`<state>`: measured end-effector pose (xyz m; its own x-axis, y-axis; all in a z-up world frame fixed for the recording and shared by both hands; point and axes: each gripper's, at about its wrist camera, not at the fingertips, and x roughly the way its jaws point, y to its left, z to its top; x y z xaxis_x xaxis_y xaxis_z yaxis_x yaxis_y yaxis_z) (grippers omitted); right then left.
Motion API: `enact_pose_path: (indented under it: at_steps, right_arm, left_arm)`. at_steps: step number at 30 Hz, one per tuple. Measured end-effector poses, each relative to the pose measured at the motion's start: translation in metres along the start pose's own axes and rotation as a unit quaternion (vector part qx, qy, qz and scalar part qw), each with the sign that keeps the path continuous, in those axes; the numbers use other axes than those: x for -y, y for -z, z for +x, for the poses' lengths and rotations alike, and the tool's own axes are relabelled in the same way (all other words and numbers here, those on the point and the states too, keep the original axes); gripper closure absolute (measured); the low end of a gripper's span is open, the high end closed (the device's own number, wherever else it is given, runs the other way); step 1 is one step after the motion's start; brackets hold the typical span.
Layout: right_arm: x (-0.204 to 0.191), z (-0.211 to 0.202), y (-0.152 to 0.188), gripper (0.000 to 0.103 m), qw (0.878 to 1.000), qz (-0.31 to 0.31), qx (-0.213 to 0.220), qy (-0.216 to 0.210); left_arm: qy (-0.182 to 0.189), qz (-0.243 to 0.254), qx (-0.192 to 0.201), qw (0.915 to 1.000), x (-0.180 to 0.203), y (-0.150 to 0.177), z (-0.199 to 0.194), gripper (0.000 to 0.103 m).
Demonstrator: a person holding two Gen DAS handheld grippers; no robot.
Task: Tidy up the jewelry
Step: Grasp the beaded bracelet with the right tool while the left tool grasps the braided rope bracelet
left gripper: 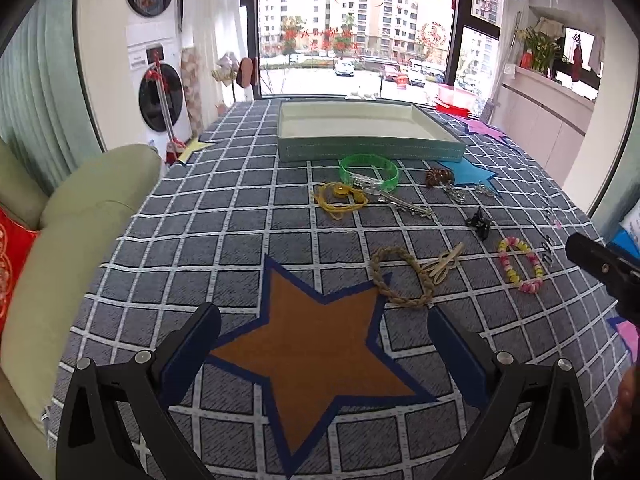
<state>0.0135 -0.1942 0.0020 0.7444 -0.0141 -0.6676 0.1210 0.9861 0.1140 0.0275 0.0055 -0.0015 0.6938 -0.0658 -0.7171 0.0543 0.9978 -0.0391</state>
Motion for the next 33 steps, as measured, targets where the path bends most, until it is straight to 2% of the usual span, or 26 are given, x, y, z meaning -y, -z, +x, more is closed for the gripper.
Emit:
enact_pose_path:
  at_steps: [11, 14, 18, 21, 23, 25, 27, 29, 32, 33]
  right_arm:
    - [0.031, 0.040, -0.010, 0.000, 0.995, 0.020, -0.083, 0.046]
    - [0.040, 0.055, -0.009, 0.000, 0.992, 0.030, -0.109, 0.051]
    - [0.049, 0.074, -0.006, 0.001, 0.988, 0.042, -0.139, 0.049]
    - [0.051, 0.086, -0.002, 0.011, 0.985, 0.042, -0.161, 0.049]
    - [0.047, 0.088, -0.002, 0.015, 0.985, 0.022, -0.160, 0.064]
    - [0.042, 0.091, -0.003, 0.021, 0.984, 0.007, -0.162, 0.068]
    - [0.038, 0.090, -0.003, 0.026, 0.984, -0.006, -0.164, 0.069]
    - [0.035, 0.090, -0.004, 0.029, 0.984, -0.011, -0.167, 0.067]
    - [0.031, 0.090, -0.006, 0.039, 0.983, -0.017, -0.171, 0.060]
    - [0.030, 0.089, -0.006, 0.045, 0.983, -0.018, -0.172, 0.057]
  left_arm:
    - [0.029, -0.004, -0.071, 0.9970, 0.004, -0.018, 0.040, 0.000]
    - [0.041, -0.007, -0.083, 0.9956, 0.005, -0.025, 0.051, 0.000]
    - [0.038, 0.005, -0.087, 0.9955, 0.010, -0.033, 0.061, 0.000]
    - [0.038, 0.019, -0.095, 0.9946, 0.016, -0.035, 0.072, 0.001]
    - [0.042, 0.026, -0.107, 0.9930, 0.019, -0.034, 0.079, 0.002]
    - [0.042, 0.032, -0.113, 0.9922, 0.022, -0.033, 0.083, 0.010]
    - [0.034, 0.051, -0.110, 0.9921, 0.028, -0.032, 0.084, 0.010]
    - [0.034, 0.066, -0.107, 0.9915, 0.034, -0.031, 0.083, 0.016]
    - [0.051, 0.091, -0.101, 0.9894, 0.044, -0.031, 0.080, 0.038]
    - [0.057, 0.100, -0.099, 0.9884, 0.048, -0.031, 0.079, 0.057]
